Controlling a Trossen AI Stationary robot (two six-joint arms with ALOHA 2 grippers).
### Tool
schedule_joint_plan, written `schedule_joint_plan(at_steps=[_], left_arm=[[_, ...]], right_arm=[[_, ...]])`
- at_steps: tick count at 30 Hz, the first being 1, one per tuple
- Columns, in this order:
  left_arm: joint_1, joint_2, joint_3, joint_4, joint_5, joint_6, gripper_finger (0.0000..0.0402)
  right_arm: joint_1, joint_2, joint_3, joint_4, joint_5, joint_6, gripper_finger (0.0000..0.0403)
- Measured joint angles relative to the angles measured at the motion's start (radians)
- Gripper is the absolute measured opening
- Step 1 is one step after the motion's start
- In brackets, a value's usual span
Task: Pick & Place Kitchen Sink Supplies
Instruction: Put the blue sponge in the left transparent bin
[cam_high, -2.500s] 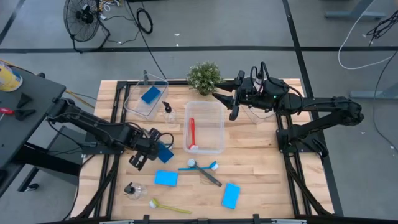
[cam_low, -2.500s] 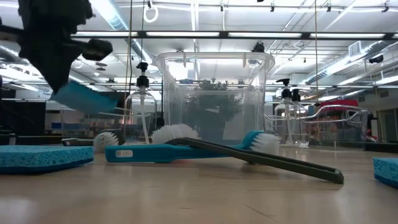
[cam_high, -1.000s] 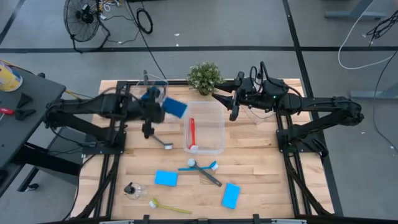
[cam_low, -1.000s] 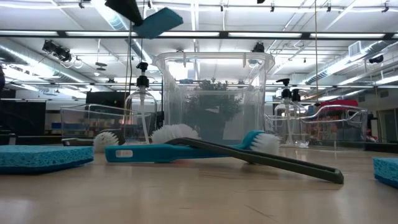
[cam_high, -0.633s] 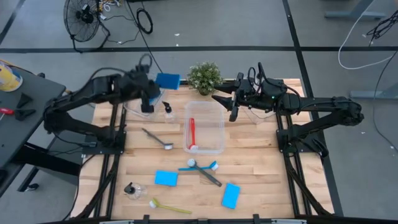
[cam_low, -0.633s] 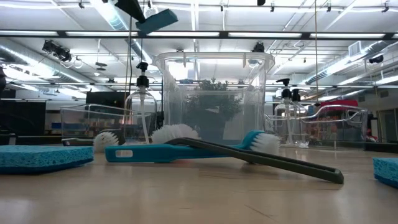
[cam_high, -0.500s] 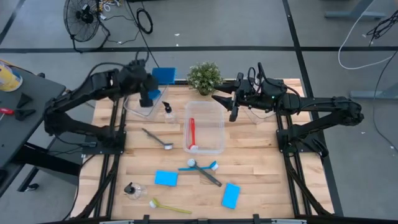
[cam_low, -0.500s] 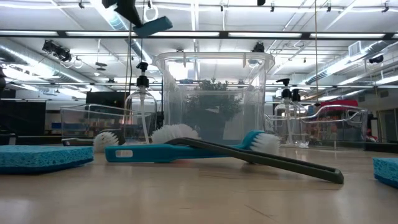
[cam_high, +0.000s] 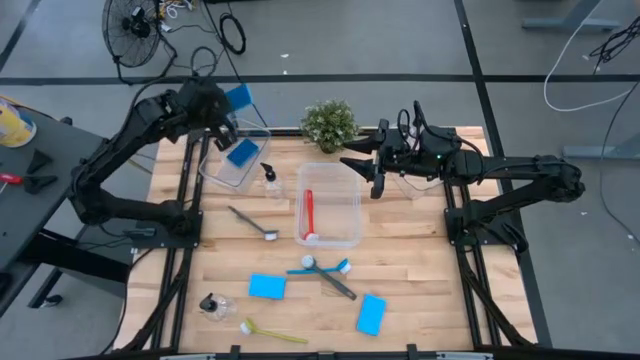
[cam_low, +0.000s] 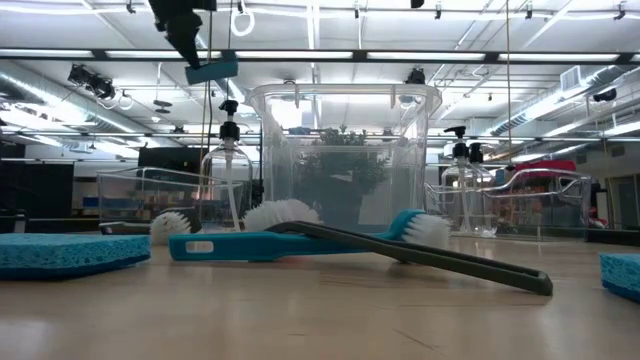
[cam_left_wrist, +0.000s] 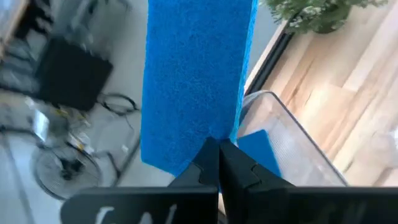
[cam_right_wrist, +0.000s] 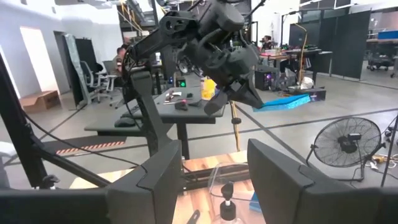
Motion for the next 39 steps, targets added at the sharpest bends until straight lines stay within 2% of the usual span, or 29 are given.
schedule_joint_plan(at_steps=[4, 15, 20, 39], left_arm=[[0.066, 0.000, 0.000, -0.020, 0.092, -0.075, 0.0000], [0.175, 0.002, -0.015, -0.040, 0.215, -0.215, 0.0000], [0.186, 0.003, -0.103, -0.041, 0.252, -0.273, 0.0000], [0.186, 0.003, -0.452, 0.115, 0.252, -0.334, 0.0000]], right_arm=[[0.000, 0.000, 0.000, 0.000, 0.000, 0.000, 0.0185], [0.000, 0.000, 0.000, 0.001, 0.000, 0.000, 0.0185], [0.000, 0.000, 0.000, 0.001, 0.000, -0.001, 0.0185], [0.000, 0.000, 0.000, 0.002, 0.001, -0.002, 0.0185]])
